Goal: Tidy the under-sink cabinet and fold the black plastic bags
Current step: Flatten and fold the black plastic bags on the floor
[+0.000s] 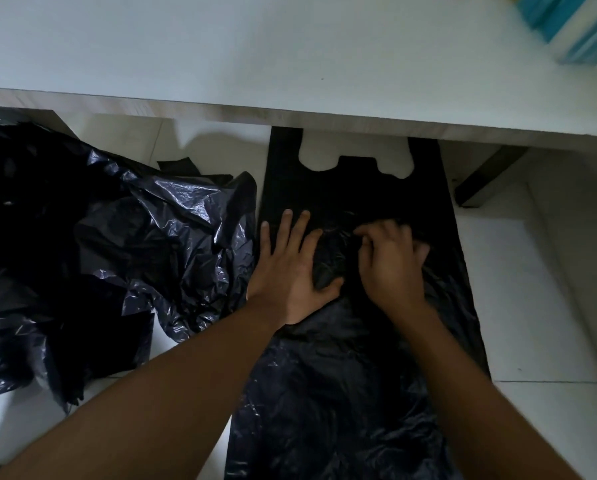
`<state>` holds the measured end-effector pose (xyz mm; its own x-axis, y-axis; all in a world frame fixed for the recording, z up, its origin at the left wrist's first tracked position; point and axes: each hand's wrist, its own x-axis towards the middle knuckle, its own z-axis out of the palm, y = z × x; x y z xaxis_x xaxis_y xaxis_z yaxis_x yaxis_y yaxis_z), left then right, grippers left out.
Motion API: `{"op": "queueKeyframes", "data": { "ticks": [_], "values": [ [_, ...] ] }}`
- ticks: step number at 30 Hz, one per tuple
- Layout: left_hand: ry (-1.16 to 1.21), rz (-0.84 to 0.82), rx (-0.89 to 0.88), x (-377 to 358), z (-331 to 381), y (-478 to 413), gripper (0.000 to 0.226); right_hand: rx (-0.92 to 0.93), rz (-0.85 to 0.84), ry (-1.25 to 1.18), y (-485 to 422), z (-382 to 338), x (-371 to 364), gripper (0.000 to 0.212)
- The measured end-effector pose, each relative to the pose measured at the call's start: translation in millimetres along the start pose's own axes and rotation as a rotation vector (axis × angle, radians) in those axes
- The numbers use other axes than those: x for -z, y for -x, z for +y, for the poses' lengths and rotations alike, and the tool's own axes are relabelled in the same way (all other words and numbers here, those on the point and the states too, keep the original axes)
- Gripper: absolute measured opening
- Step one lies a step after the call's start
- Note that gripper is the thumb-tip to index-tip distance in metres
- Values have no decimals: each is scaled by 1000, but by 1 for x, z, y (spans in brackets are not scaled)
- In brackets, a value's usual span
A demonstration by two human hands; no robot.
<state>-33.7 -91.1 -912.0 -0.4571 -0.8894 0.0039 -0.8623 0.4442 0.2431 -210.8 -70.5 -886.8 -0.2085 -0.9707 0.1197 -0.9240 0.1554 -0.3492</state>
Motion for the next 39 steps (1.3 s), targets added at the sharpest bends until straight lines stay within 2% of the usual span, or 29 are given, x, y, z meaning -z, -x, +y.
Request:
{"op": "queueKeyframes", "data": {
  "ticks": [2,5,7,11,14,17,19,22,26,28,30,33,36,39],
  "values": [
    [-4,10,25,-3,-6,4,81,21,-94,64,24,2,-13,26],
    [50,18,72,-4,-17,0,73,31,-147,84,12,1,-31,29],
    [72,116,-40,33,5,15,71,19,-63,61,31,3,6,33],
    [13,168,-123,30,-1,44,67,24,-122,109,32,2,-6,40],
    [20,100,-153,7,-1,83,72,-1,-105,115,44,-12,-13,42],
    [38,80,-127,-5,-6,92,72,153,-170,76,68,-32,-22,43],
    [36,74,-130,-3,-6,92,71,177,-231,75,77,-24,-22,46],
    [9,52,-123,-2,-4,92,73,80,-230,99,69,24,-3,57],
    [2,40,-118,-2,-5,92,83,-187,-223,117,60,115,35,65],
    [-12,26,-120,-2,-4,92,88,-283,-217,110,61,134,51,66],
    [-2,8,-122,-3,-5,91,91,-272,-103,61,69,120,55,61],
    [44,-69,-116,0,-7,88,103,-75,9,-18,105,53,43,48],
    [22,-112,-123,10,-6,89,111,34,-51,45,149,-4,13,39],
    [-38,33,-179,17,6,107,101,50,-104,120,166,-12,-8,38]
  ]
}}
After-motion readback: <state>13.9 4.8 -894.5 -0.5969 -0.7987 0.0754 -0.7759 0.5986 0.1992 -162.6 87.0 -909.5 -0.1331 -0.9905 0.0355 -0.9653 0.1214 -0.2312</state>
